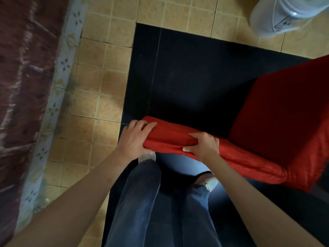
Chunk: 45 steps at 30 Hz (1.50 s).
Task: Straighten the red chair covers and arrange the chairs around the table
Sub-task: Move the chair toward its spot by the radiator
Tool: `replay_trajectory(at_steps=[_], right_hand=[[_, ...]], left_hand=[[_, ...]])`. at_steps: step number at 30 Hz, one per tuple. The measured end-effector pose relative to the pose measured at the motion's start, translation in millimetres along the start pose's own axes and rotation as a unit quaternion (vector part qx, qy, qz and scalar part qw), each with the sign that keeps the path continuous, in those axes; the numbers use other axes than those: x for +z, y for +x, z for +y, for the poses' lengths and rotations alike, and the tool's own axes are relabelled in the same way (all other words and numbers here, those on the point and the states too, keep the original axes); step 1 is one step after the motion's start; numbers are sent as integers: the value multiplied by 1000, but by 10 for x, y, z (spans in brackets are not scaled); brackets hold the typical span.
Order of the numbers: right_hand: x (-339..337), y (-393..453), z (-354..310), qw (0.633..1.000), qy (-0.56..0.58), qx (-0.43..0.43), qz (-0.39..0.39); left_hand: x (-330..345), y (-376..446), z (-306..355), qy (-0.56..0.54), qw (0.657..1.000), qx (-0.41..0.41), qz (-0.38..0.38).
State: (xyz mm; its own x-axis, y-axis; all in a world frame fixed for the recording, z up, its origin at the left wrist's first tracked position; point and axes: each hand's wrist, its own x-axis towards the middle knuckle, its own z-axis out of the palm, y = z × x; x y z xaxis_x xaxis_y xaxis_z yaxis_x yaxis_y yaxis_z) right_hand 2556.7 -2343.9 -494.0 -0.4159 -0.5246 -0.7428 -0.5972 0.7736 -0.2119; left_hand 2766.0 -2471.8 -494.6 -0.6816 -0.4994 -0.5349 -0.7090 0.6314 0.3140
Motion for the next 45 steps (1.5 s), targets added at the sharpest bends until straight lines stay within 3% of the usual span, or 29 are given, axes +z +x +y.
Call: replay_trajectory(at_steps=[4, 11, 15, 19, 32, 38, 45], right_hand=[[-187, -82, 1, 1000, 9, -7, 4], [-627, -273, 52, 999, 41, -4, 8], [-858, -395, 121, 998, 57, -4, 12], [-1022, -517, 215, 998, 62, -8, 15], [-1624, -1065, 678, 996, 85, -27, 0], [-1948, -1398, 984, 991, 126, -35, 23], [-2319, -1765, 1302, 983, 169, -44, 60]], left_hand=[[-172, 15, 109, -84, 995, -34, 32], [-533, -13, 306, -118, 990, -25, 78], [-655, -182, 423, -243, 959, -78, 123], [-806, -304, 494, -289, 945, -86, 125], [-1404, -561, 1210, -209, 957, 1, 200], [-1885, -719, 1690, -204, 958, 77, 187], [-2307, -835, 2254, -198, 962, 109, 151]])
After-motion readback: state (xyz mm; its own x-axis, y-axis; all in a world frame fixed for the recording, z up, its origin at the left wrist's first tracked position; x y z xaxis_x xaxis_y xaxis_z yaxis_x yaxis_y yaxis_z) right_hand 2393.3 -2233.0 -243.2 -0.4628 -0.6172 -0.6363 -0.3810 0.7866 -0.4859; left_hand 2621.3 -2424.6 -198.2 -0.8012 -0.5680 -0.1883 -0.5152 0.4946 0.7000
